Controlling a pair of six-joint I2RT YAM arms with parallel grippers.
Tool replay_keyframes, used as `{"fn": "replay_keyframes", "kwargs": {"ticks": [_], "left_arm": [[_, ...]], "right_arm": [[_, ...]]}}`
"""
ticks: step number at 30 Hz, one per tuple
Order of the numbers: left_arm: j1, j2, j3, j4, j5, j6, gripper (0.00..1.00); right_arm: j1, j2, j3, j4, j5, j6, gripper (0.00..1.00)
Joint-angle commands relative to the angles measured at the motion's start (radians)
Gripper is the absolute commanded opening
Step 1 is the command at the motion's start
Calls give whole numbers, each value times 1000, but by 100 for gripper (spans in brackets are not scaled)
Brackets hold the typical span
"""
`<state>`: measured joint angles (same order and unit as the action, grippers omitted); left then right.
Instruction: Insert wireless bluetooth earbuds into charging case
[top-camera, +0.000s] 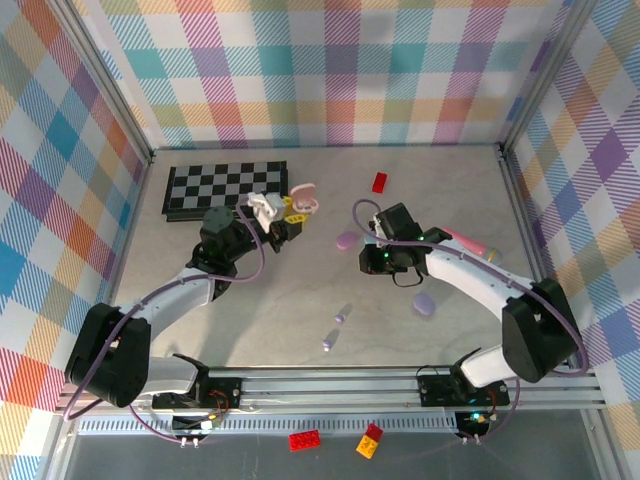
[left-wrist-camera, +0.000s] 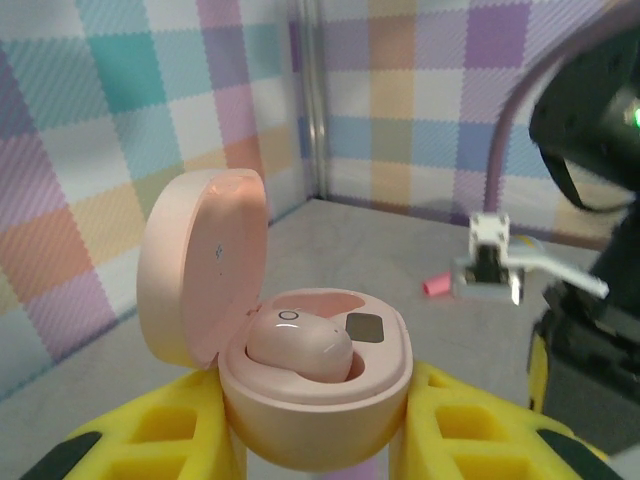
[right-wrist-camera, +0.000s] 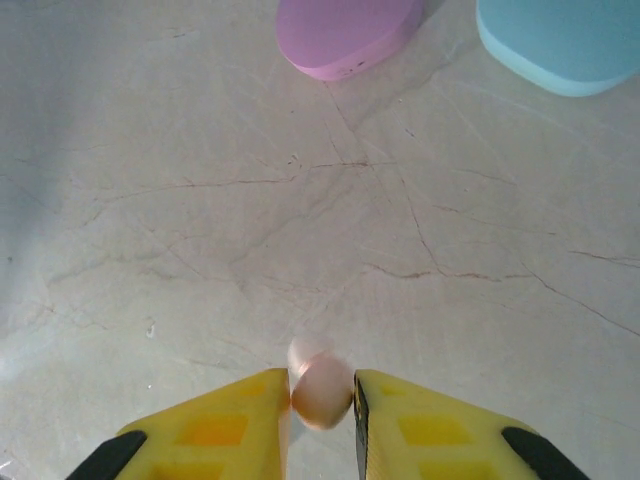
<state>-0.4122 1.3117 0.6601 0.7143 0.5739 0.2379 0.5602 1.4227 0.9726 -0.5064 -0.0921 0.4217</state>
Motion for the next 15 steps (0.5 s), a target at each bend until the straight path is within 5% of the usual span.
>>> {"fn": "replay_keyframes", "kwargs": {"ticks": [1,8,15], "left_arm": [[-31,-12,-16,3,5,45,32],[-66,20,-23,20,17,42,30],[-65,48,-27,79,7,-6,30]], "right_arm": [[-8,-55,84,-102,7,-63,24],[-9,-78,219,-243,25,-98,25],[-117,-94,105,-164,37,43,33]]}}
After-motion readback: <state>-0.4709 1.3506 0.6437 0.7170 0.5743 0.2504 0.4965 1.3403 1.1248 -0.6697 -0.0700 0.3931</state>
